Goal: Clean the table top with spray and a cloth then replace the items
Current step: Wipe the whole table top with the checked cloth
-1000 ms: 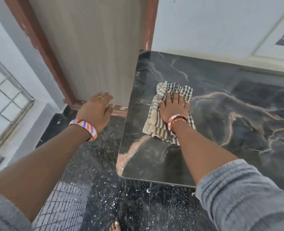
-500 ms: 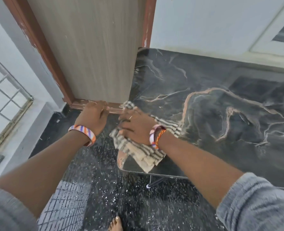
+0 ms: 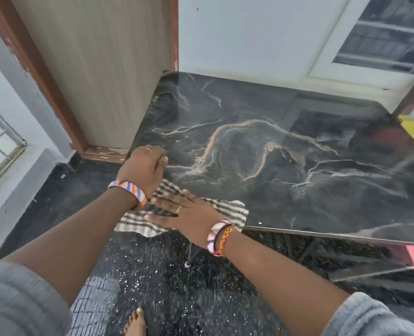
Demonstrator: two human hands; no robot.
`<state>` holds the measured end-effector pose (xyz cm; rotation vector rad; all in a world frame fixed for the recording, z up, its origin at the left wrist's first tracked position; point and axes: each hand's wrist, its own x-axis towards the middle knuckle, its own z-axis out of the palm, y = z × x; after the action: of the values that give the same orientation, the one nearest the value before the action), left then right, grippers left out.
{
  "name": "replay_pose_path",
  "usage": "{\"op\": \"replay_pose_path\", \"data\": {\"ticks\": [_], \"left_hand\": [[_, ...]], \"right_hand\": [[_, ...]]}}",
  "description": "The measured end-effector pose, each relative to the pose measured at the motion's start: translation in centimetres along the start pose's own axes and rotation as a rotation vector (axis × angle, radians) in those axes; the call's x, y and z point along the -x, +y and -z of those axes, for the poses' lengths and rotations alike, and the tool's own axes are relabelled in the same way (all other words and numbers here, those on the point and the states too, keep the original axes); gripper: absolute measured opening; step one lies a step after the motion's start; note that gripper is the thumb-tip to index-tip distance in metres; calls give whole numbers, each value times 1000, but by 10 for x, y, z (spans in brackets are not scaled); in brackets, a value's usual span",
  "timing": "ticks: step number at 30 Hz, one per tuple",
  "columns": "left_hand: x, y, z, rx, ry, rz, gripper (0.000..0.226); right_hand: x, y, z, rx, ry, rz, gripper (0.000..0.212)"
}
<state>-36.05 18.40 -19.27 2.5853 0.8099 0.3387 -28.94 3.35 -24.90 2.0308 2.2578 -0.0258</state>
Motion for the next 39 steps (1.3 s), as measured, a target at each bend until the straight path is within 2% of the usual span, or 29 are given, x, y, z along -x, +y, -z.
{"op": "replay_pose_path", "data": {"ticks": [3, 6, 8, 15, 17, 20, 23, 27, 31, 33, 35, 38, 39], "left_hand": [[5, 32, -19, -2, -29, -41, 54], [6, 65, -35, 8, -47, -63, 44], [4, 86, -46, 17, -47, -87, 35], [-5, 139, -73, -32, -47, -241, 34], [-9, 149, -78, -31, -44, -278, 33], [-14, 164, -86, -3, -54, -330, 29], [-21, 182, -93, 14, -82, -396, 31], [-23, 203, -95, 3, -87, -443, 33], [-20, 211, -83, 60, -146, -430, 37], [-20, 212, -74, 140, -217, -412, 46], [-22, 215, -67, 295, -363, -331, 55], [-29, 217, -58, 693, -735, -18, 52], [-34, 216, -55, 810, -781, 53, 53]], "right_hand": [[59, 29, -10, 4, 34, -99, 75], [113, 54, -18, 54, 44, -232, 67], [151, 66, -25, 67, 29, -350, 77], [271, 82, -44, 16, 139, -878, 112], [304, 83, -43, -62, 213, -1056, 103], [341, 84, -28, -237, 365, -1351, 80], [360, 83, -7, -431, 589, -1572, 52], [365, 86, 11, -635, 656, -1602, 22], [341, 89, 46, -1039, 983, -1601, 16], [315, 87, 65, -1391, 1145, -1451, 22], [280, 88, 77, -1744, 1216, -1215, 24], [219, 92, 93, -2114, 1128, -832, 37], [200, 93, 99, -2202, 1051, -724, 45]]}}
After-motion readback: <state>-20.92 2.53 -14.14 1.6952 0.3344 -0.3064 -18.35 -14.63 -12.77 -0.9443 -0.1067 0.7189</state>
